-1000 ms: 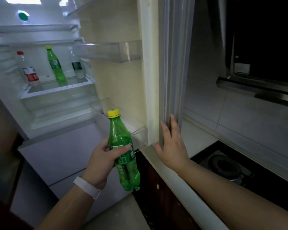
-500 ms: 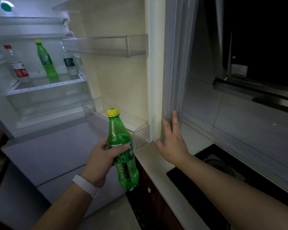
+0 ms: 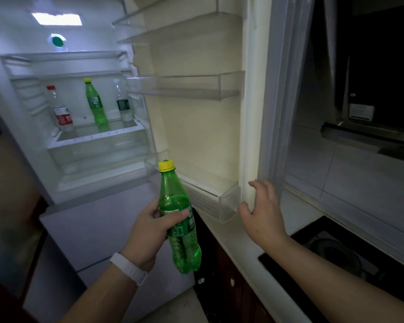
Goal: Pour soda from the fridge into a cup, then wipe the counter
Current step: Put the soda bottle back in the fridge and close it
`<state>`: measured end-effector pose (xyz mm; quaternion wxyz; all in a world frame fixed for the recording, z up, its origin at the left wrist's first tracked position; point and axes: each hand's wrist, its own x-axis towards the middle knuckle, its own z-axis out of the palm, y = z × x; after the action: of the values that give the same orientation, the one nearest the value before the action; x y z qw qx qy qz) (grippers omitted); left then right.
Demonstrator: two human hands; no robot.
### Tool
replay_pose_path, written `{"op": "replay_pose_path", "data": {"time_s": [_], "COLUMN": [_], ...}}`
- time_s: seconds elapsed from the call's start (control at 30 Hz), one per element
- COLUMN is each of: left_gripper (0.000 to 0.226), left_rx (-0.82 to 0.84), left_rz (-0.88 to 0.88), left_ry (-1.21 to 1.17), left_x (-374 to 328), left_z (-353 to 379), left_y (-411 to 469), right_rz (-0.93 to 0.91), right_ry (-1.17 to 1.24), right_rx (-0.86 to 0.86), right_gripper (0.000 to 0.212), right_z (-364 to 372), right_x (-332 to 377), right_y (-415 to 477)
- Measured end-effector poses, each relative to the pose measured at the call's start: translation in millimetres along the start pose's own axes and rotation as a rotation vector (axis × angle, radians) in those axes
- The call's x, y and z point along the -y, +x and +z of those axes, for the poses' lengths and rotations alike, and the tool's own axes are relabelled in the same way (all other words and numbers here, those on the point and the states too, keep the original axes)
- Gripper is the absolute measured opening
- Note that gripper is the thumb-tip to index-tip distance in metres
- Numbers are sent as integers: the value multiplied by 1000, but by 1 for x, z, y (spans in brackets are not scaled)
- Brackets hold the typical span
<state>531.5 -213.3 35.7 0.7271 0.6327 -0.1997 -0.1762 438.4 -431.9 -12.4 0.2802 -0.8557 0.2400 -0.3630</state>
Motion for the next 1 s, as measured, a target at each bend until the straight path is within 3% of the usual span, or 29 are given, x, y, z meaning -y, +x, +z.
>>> {"op": "replay_pose_path", "data": {"time_s": [0.1, 0.2, 0.33, 0.43, 0.73, 1.0], "left_gripper": [26, 24, 25, 24, 24, 28], "left_rx": [-11, -12, -29, -37, -54, -135], "left_rz": [40, 62, 72, 94, 114, 106], "left_ry": [3, -9, -13, 3, 27, 16], "left_x": [-7, -16, -26, -34, -48, -49], "left_z": [-23, -47, -82, -107, -169, -209], "left_y": [-1, -2, -2, -5, -4, 30], "right_rz": [34, 103, 269, 406, 552, 575], "right_ry": [55, 74, 373, 526, 803, 819], "right_rx": [92, 332, 745, 900, 990, 1056], "right_gripper": [23, 14, 32, 45, 34, 31], "right_z": [9, 24, 62, 89, 139, 185], "right_x": [37, 75, 109, 131, 188, 215], "right_y": [-10, -19, -37, -49, -64, -37]}}
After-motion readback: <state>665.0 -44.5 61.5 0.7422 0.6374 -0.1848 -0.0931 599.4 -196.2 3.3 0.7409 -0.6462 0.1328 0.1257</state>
